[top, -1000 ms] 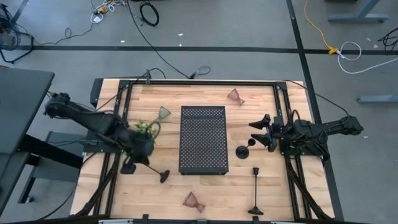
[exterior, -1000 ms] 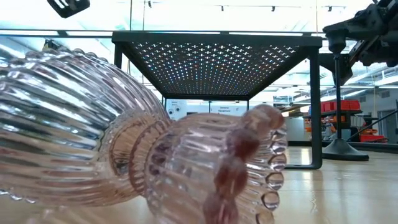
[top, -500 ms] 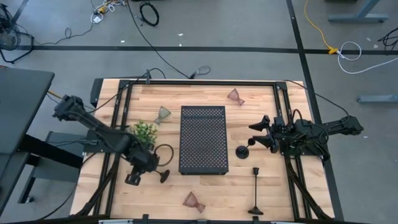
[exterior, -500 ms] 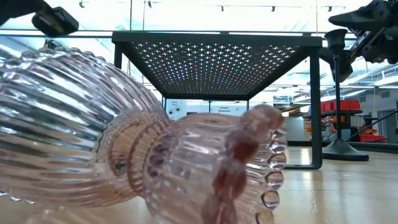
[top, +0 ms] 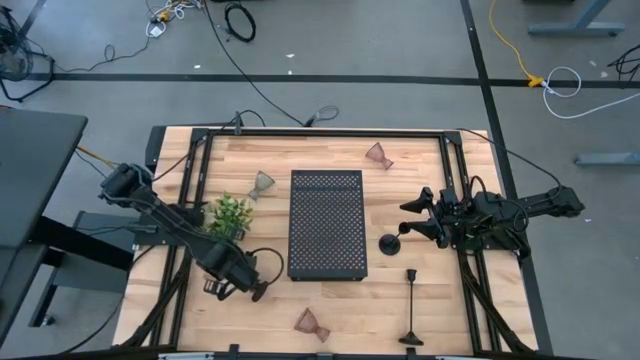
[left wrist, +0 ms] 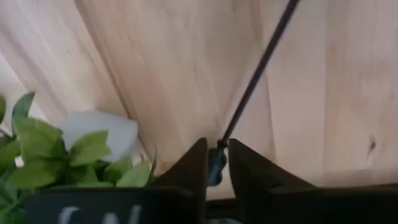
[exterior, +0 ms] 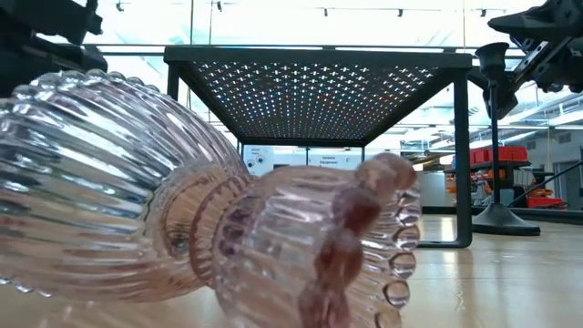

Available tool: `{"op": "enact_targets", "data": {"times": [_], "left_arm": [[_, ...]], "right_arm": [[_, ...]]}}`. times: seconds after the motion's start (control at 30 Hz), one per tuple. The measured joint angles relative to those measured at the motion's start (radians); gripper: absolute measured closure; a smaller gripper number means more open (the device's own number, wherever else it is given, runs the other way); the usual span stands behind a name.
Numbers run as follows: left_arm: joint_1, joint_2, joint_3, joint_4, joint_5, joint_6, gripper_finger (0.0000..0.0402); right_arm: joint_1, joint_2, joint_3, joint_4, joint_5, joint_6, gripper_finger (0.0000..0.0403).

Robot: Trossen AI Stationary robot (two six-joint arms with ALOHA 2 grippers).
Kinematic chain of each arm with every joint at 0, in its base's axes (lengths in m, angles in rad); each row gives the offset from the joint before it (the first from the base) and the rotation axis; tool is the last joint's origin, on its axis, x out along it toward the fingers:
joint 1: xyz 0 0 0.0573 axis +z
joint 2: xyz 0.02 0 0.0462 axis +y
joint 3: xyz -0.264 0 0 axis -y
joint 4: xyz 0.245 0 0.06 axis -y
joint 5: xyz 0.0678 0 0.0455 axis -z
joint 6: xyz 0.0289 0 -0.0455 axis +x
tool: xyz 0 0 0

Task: Pick & Place candle stick holders
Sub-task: Put the left black candle holder on the shelf

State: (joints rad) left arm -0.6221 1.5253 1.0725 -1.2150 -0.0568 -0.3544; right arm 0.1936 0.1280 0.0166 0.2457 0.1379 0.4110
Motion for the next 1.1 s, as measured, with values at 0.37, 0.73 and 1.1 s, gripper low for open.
{"op": "enact_targets", "data": {"times": [0.37,0.73,1.1], "left_arm": [[-0.05,0.007,-0.028,0.092,0.001,0.01,0.0203],[-0.114,0.013,-0.225,0.207,0.092,-0.04,0.0205],[-0.118,0.008,-0.357,0.42,0.09,-0.052,0.0208]], "right_arm": [[0.0,0.0,0.0,0.001,0.001,0.0,0.0101],[0.0,0.0,0.0,0.001,0.0,0.0,0.0101],[0.0,0.0,0.0,0.001,0.002,0.0,0.0101]]}}
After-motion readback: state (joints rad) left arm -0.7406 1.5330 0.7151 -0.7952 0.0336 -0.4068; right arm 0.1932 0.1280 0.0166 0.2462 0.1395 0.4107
